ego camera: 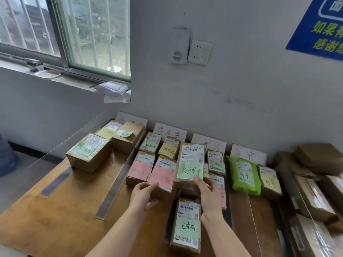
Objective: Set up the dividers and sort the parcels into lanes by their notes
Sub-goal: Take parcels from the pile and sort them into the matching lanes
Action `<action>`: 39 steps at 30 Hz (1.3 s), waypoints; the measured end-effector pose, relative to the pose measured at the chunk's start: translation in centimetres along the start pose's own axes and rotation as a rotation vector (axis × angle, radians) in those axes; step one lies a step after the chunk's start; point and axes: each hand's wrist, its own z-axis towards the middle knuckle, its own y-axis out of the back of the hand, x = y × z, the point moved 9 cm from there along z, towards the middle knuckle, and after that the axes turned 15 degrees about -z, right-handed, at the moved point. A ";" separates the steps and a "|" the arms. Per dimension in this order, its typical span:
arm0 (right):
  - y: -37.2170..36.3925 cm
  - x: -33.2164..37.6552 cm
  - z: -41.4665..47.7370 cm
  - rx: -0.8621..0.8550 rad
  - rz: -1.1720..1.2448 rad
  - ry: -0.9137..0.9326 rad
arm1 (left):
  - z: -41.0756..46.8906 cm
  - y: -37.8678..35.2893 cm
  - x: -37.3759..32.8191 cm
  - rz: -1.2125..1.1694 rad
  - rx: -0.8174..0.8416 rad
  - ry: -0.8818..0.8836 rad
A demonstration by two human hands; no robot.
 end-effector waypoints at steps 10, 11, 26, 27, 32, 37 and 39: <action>-0.1 -0.9 3.2 0.016 -0.054 0.001 | 4.0 -1.1 0.5 0.174 -0.042 -0.077; -0.2 -1.0 3.5 0.021 -0.061 0.005 | 4.4 -0.9 0.5 0.200 -0.061 -0.087; -0.6 -1.0 5.4 0.053 -0.103 0.018 | 5.1 -1.8 0.2 1.196 -0.140 -0.390; -0.7 -1.1 5.5 0.055 -0.109 0.016 | 5.1 -2.2 0.2 1.218 -0.123 -0.411; -1.1 -0.8 5.4 0.086 -0.104 0.015 | 5.4 -2.7 -0.2 1.230 -0.141 -0.472; -1.4 -0.3 5.4 0.107 -0.122 0.032 | 5.4 -2.6 -0.7 1.250 -0.178 -0.465; -1.7 -0.2 5.3 0.113 -0.134 0.038 | 5.3 -2.6 -1.1 1.220 -0.182 -0.466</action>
